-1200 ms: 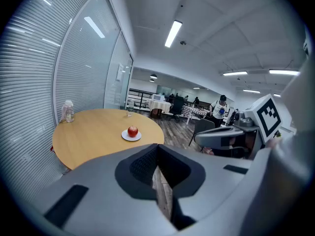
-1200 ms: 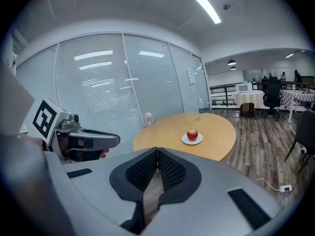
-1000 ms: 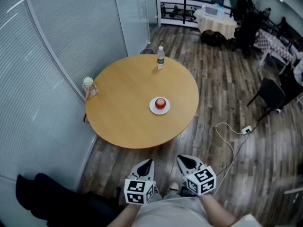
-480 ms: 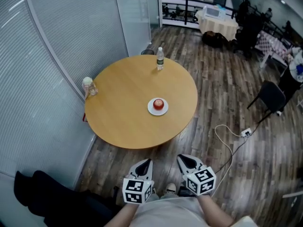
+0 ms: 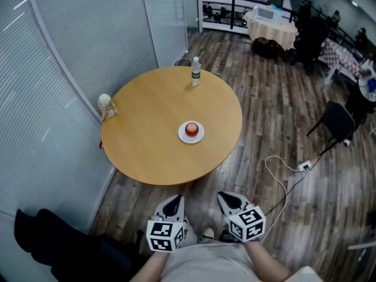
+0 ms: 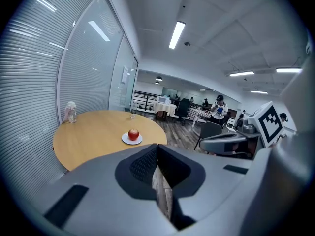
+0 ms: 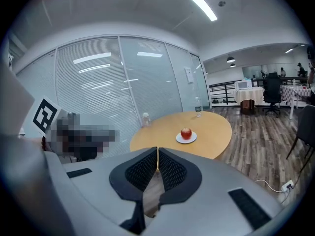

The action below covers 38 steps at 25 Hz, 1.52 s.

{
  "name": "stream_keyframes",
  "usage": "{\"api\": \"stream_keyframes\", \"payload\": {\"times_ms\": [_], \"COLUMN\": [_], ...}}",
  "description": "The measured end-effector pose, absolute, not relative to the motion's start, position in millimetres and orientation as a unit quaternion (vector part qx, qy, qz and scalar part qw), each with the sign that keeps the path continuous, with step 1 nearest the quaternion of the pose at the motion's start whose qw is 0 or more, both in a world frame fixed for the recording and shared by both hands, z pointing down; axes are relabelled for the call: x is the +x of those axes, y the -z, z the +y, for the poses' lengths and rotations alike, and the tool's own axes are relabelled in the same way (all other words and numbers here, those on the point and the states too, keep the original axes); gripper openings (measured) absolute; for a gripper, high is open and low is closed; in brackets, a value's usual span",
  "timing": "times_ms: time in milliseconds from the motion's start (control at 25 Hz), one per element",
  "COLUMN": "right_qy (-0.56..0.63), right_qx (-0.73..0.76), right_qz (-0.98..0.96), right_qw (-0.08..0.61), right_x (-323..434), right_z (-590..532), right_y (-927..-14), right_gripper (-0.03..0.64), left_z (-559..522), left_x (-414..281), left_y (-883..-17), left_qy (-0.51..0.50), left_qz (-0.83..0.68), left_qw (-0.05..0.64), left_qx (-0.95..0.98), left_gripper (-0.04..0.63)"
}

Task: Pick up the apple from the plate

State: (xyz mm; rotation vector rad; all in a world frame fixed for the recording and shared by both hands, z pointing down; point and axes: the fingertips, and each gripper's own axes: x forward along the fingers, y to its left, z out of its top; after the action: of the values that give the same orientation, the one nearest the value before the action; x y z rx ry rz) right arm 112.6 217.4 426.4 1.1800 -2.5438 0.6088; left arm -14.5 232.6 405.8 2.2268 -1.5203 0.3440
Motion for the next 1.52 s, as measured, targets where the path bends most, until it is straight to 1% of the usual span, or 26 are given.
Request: {"api": "stream_keyframes", "payload": {"times_ms": [200, 480, 800, 1120, 1520], "right_qy": [-0.215, -0.223, -0.212, -0.208, -0.209], "right_qx": [0.406, 0.425, 0.452, 0.466, 0.458], "right_qz": [-0.877, -0.865, -0.853, -0.846, -0.849], "right_qw": [0.142, 0.148, 0.15, 0.151, 0.158], "right_x": [108, 99, 75, 52, 73], "right_z": [197, 128, 21, -36, -81], "right_y": [-433, -446, -442, -435, -436], "right_gripper": [0.032, 0.032, 0.032, 0.032, 0.032], "left_z": [211, 133, 33, -31, -74], "left_x": [-17, -21, -46, -72, -62], "left_y": [-411, -422, -419, -405, -412], "left_qy": [-0.117, -0.132, -0.153, -0.143, -0.123], "left_qz": [-0.544, -0.517, -0.484, -0.478, -0.494], "left_qw": [0.22, 0.218, 0.187, 0.181, 0.196], "left_qx": [0.801, 0.817, 0.841, 0.848, 0.838], "left_gripper": [0.003, 0.003, 0.003, 0.003, 0.003]}}
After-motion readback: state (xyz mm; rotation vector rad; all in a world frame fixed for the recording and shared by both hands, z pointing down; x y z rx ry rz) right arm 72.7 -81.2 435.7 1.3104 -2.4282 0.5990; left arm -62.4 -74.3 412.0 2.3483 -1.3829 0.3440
